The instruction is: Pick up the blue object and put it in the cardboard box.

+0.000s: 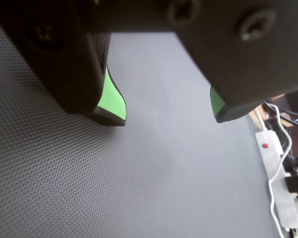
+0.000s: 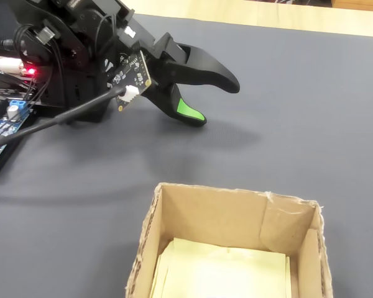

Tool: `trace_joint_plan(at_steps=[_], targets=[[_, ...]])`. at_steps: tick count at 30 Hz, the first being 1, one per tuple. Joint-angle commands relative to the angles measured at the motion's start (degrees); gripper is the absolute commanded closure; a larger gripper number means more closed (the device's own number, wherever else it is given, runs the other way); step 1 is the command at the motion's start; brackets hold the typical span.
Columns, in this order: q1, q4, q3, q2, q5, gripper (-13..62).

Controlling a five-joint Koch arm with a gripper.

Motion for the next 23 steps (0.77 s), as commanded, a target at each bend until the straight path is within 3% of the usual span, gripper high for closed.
trace_joint_plan(at_steps=[1,23], targets=[[0.09,1.05,2.20,5.01,2.11,15.6],[1.76,3.78,2.20,4.83,1.76,15.4]])
